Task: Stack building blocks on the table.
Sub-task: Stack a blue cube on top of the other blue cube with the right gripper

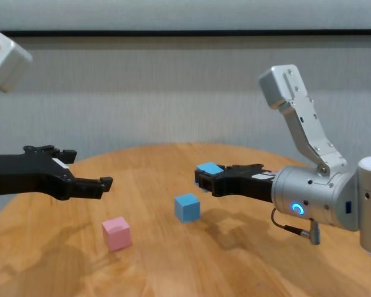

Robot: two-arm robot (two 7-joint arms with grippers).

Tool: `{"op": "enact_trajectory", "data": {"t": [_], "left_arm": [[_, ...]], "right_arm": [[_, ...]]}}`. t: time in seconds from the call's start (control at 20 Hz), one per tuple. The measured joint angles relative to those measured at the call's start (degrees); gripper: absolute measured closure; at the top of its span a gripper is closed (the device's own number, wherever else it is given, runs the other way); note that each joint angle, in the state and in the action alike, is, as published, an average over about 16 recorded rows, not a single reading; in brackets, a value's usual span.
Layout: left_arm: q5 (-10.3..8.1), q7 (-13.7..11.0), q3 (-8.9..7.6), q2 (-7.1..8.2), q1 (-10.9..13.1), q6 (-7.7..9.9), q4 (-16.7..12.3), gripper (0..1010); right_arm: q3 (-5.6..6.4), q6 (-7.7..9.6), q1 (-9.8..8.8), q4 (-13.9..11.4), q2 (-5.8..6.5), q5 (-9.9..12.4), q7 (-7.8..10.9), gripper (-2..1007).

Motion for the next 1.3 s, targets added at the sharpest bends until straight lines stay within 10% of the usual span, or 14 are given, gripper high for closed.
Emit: {"op": "enact_trajectory", "data": {"t": [1.3], "left_arm": [[0.00,0.0,0.00,0.00,0.0,0.00,0.0,8]], "right_arm": [[-1.35,-3.17,4.00,8.4,-3.69,-2.7,0.24,636]]}}
